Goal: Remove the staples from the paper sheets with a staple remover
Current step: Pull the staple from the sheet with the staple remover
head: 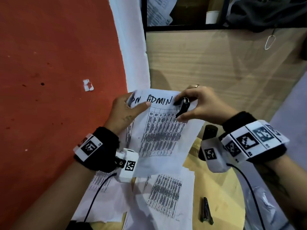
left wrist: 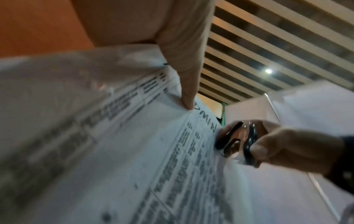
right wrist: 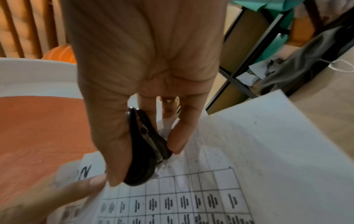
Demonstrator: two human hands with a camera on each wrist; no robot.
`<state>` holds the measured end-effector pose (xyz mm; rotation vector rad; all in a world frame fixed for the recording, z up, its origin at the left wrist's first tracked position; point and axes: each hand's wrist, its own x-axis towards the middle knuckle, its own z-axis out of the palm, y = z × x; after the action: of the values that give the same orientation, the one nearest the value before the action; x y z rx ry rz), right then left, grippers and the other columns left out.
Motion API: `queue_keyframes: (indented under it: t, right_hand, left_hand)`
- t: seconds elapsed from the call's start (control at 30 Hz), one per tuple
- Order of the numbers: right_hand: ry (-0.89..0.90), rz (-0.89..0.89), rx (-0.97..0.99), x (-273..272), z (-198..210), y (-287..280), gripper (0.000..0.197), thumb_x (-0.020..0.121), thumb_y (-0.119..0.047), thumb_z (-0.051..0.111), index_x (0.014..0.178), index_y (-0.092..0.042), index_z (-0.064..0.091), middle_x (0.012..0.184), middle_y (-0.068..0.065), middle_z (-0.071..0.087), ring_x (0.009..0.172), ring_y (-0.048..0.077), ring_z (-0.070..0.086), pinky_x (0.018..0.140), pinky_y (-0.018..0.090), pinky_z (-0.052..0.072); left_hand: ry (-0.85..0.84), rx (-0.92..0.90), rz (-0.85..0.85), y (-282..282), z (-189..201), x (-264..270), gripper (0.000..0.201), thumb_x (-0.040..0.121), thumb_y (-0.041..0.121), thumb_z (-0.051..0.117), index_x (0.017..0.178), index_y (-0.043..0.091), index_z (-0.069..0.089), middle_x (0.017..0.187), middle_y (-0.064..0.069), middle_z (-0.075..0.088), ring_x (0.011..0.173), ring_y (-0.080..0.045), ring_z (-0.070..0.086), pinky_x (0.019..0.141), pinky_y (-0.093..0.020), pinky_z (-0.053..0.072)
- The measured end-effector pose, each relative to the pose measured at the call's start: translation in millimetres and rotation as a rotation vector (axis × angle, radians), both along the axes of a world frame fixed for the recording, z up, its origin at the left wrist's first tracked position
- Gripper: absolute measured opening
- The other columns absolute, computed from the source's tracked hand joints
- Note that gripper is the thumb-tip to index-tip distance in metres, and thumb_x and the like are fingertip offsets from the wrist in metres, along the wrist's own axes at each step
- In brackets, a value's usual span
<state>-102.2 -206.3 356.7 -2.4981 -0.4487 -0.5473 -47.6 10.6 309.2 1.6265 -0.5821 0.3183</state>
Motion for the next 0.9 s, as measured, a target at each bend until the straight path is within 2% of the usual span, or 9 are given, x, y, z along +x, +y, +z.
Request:
queue_keyframes:
  t: [0.03,0.13,0.2,0.27,0.37,0.5,0.67,0.8,0.9]
  right_hand:
    - [-0.012,-0.014,-0.014,-2,1,1,0.047,0.052,-0.021,0.089,0.096,-0.019,0.072,0.091,0.002,0.063,0.086,0.019,0.061,0.085,0.04,0.049]
    - [-0.046,-0.052,-0.079,-8,3,4,0.047,0.054,-0.021,0.089,0.098,-0.019,0.072,0.092,0.003,0.063,0.085,0.018,0.059,0.083,0.034,0.047]
    - [-0.071,-0.054,-0.109,-12,4,6,0.047,0.055,-0.021,0.088,0.099,-0.017,0.072,0.093,0.004,0.063,0.086,0.018,0.058,0.081,0.033,0.046]
    - [-0.102,-0.046,-0.119,-13,5,9,0.047,0.054,-0.021,0.089,0.098,-0.016,0.072,0.092,0.005,0.063,0.084,0.019,0.058,0.079,0.032,0.044]
    - [-0.123,-0.047,-0.113,-16,3,10,0.047,0.053,-0.021,0.089,0.097,-0.017,0.073,0.09,0.004,0.063,0.084,0.019,0.059,0.078,0.031,0.044]
    - [-0.108,-0.011,-0.074,-20,-6,9,0.048,0.052,-0.023,0.09,0.096,-0.017,0.073,0.091,0.004,0.064,0.083,0.018,0.061,0.081,0.033,0.047]
    - [-0.255,0.029,0.06,-22,-19,10,0.047,0.053,-0.017,0.089,0.097,-0.014,0.072,0.105,0.003,0.056,0.092,0.016,0.057,0.076,0.015,0.043]
    - [-0.519,0.117,0.118,-33,-29,23,0.043,0.066,-0.014,0.079,0.106,-0.006,0.067,0.112,0.008,0.059,0.097,0.014,0.059,0.078,0.019,0.052]
    - [-0.615,0.138,0.051,-33,-32,30,0.041,0.069,-0.01,0.077,0.107,-0.002,0.067,0.112,0.008,0.065,0.097,0.025,0.062,0.082,0.033,0.052]
  left_hand:
    - [-0.053,0.022,0.083,2,-1,2,0.04,0.073,0.031,0.078,0.107,0.015,0.064,0.108,0.006,0.07,0.098,-0.016,0.068,0.095,-0.032,0.052]
    - [-0.351,0.222,0.355,6,8,-2,0.072,0.061,0.044,0.083,0.123,0.036,0.049,0.104,0.027,0.06,0.084,-0.005,0.064,0.077,-0.03,0.054]
    - [-0.541,0.404,0.437,5,22,-11,0.07,0.061,0.051,0.076,0.124,0.032,0.053,0.104,0.023,0.059,0.096,-0.015,0.059,0.08,-0.039,0.049]
    - [-0.617,0.589,0.442,0,36,-18,0.056,0.064,0.062,0.061,0.11,0.03,0.064,0.1,0.014,0.067,0.098,-0.02,0.059,0.085,-0.044,0.044]
    - [-0.47,0.659,0.317,-4,42,-17,0.043,0.067,0.063,0.057,0.091,0.03,0.071,0.085,0.007,0.073,0.086,-0.02,0.065,0.085,-0.046,0.047]
    - [-0.343,0.555,0.164,-2,28,-15,0.036,0.067,0.059,0.056,0.079,0.028,0.07,0.07,0.001,0.069,0.072,-0.025,0.066,0.068,-0.041,0.051]
    - [-0.266,0.45,0.097,-3,23,-18,0.021,0.066,0.055,0.058,0.062,0.035,0.062,0.065,0.01,0.06,0.064,-0.015,0.057,0.064,-0.03,0.042]
    - [-0.207,0.392,-0.012,-4,30,-30,0.025,0.069,0.05,0.065,0.068,0.025,0.069,0.061,-0.001,0.061,0.058,-0.009,0.051,0.058,-0.027,0.038]
    - [-0.157,0.372,-0.088,-5,37,-38,0.013,0.075,0.032,0.077,0.064,0.03,0.07,0.05,0.011,0.056,0.05,0.004,0.045,0.049,-0.016,0.033]
